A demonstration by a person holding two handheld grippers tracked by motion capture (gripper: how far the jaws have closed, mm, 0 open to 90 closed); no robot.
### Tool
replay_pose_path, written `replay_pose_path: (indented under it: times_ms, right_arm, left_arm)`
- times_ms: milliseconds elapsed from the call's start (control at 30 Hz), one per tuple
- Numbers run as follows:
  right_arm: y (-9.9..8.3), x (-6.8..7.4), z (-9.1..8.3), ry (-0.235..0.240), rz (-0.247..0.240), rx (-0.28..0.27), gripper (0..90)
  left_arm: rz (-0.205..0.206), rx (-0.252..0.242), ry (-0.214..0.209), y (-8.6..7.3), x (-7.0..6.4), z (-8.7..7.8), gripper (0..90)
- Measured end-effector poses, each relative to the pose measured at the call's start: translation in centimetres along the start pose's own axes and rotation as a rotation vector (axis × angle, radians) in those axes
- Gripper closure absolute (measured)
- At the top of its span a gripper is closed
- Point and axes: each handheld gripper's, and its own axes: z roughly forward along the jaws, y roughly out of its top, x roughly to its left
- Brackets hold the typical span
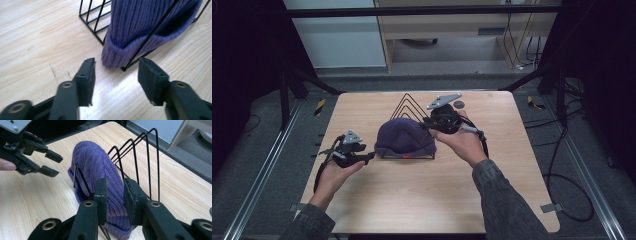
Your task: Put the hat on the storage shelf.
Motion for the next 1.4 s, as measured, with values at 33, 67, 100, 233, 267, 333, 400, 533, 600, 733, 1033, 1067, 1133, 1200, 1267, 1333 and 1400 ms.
replay_pose_path:
  times_ms: [33, 67, 100, 233, 267, 333, 400, 533, 600, 733, 1033, 1067, 1133, 1200, 1267, 1333, 1400]
  right_arm:
    - [0.0, 0.0, 0.0, 0.0, 0.0, 0.0, 72.5]
    - [0.0, 0.0, 0.0, 0.001, 0.001, -0.001, 72.0]
    - [-0.1, 0.0, -0.1, -0.004, 0.004, -0.001, 71.2]
    - [-0.3, 0.0, -0.3, -0.005, 0.005, -0.002, 69.9]
    - [-0.3, 0.0, -0.3, -0.005, 0.007, -0.004, 69.6]
    - [-0.3, 0.1, -0.4, -0.006, 0.005, -0.007, 68.9]
    - [-0.2, 0.2, -0.6, -0.009, 0.005, -0.008, 68.3]
    - [-0.1, 0.3, -0.8, -0.008, 0.005, -0.012, 66.6]
    - [-0.1, 0.3, -1.0, -0.011, 0.006, -0.015, 65.2]
    - [-0.1, 0.3, -1.4, -0.022, 0.009, -0.014, 59.9]
    - [0.0, 0.2, -2.9, -0.058, 0.037, -0.015, 34.8]
    - [0.0, 0.2, -2.9, -0.058, 0.037, -0.015, 34.8]
    - [0.1, 0.2, -3.5, -0.081, 0.037, -0.027, 28.4]
    - [0.2, 0.1, -4.2, -0.097, 0.041, -0.034, 22.3]
    - [0.2, 0.0, -5.2, -0.12, 0.045, -0.055, 16.1]
    - [0.2, -0.1, -5.6, -0.128, 0.048, -0.065, 14.2]
    - [0.1, -0.2, -6.3, -0.142, 0.054, -0.069, 10.8]
  left_arm:
    - [0.0, 0.0, 0.0, 0.0, 0.0, 0.0, 43.6]
    - [-0.008, -0.003, 0.003, -0.2, -0.1, -0.1, 43.6]
    - [-0.027, -0.004, 0.007, -0.7, -0.2, -0.1, 39.7]
    - [-0.057, 0.009, 0.007, -1.5, -0.5, 0.0, 32.9]
    - [-0.064, 0.01, 0.007, -1.7, -0.5, 0.0, 31.9]
    - [-0.076, 0.017, 0.001, -2.2, -0.6, 0.2, 29.5]
    - [-0.08, 0.018, 0.0, -2.3, -0.6, 0.2, 28.4]
    - [-0.081, 0.03, -0.008, -2.9, -0.8, 0.4, 25.8]
    - [-0.084, 0.037, -0.007, -3.1, -0.7, 0.4, 24.5]
    - [-0.094, 0.055, 0.003, -3.5, -0.6, 0.6, 20.2]
    - [-0.123, 0.104, 0.016, -4.3, -0.4, 1.4, 9.6]
    - [-0.123, 0.114, 0.016, -4.5, -0.4, 1.5, 9.6]
    - [-0.129, 0.124, 0.016, -4.7, -0.3, 1.7, 7.6]
    - [-0.132, 0.135, 0.02, -4.9, -0.3, 1.9, 6.6]
    - [-0.125, 0.147, 0.021, -5.0, -0.4, 2.0, 5.5]
    - [-0.106, 0.163, 0.029, -5.1, -0.5, 2.1, 5.2]
    - [-0.107, 0.169, 0.031, -5.3, -0.5, 2.1, 4.7]
